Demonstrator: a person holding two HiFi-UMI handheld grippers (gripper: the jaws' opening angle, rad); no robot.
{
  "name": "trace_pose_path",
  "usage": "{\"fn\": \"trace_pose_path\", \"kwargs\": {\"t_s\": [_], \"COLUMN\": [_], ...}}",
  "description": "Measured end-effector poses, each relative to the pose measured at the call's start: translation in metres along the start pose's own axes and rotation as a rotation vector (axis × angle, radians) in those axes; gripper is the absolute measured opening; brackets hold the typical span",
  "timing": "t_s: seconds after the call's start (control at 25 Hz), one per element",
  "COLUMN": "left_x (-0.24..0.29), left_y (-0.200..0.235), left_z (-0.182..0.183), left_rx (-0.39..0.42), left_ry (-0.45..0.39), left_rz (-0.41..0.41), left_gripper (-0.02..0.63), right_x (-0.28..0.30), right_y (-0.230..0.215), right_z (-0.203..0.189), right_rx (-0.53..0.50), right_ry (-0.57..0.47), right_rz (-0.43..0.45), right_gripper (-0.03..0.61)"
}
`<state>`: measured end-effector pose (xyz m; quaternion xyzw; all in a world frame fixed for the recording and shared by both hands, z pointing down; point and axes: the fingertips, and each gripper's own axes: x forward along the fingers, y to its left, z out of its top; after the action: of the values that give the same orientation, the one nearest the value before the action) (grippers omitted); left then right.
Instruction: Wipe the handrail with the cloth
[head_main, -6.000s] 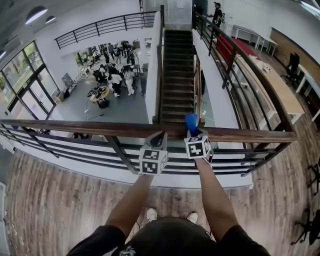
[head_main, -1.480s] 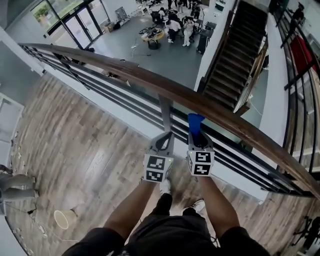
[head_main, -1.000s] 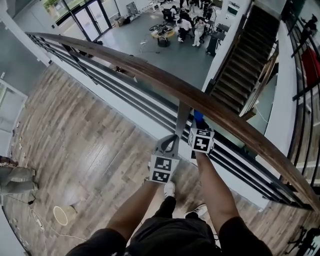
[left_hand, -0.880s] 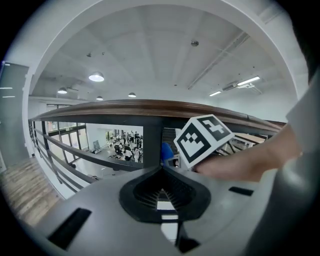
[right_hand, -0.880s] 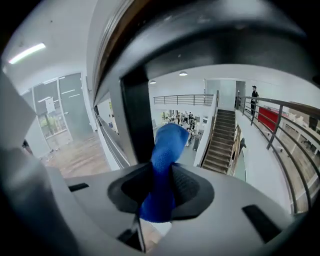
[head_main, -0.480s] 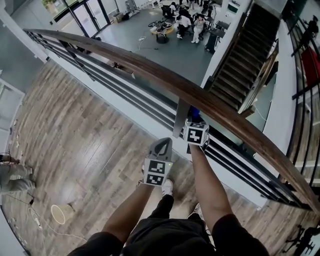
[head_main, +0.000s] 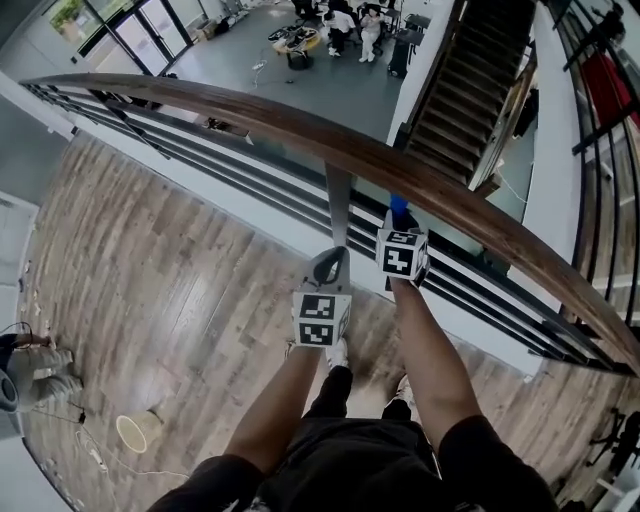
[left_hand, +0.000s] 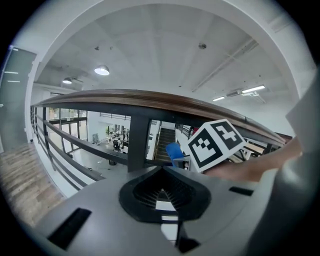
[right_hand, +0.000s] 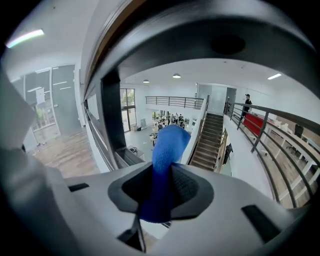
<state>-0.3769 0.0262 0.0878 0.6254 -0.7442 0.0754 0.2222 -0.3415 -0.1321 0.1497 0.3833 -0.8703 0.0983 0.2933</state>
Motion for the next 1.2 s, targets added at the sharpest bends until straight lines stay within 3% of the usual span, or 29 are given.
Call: {"fn": "trace_pose_path", "kwargs": {"t_s": [0.24, 0.48, 0.72, 1.2], "left_x": [0.013, 0.021, 0.037, 0.046], "left_y": [-0.039, -0.072, -0.127, -0.218], "left_z": [-0.011, -0.015, -0.015, -0.013], "left_rx": [0.018, -0.05, 0.019, 0.092], "left_ry": [0.032, 0.028, 0.045, 0.058], "left_rz": [-0.06, -0.083, -0.133, -0.191], "left_gripper": [0.005, 0.005, 0.005, 0.005], "right_x": [-0.026, -0.054, -0.082, -0.148], "right_y": [-0.045, -0.098, -0.144, -0.256], "right_z": [-0.028, -0.053, -0.073, -0.123], "right_rx": [0.027, 0.074, -0.002, 0.093], "right_ry": [-0.006, -0.007, 0.006, 0.028], "right_rz": [-0.049, -0.092, -0.108, -0.183], "right_gripper": [0.106, 0.106, 0.106, 0.106]}}
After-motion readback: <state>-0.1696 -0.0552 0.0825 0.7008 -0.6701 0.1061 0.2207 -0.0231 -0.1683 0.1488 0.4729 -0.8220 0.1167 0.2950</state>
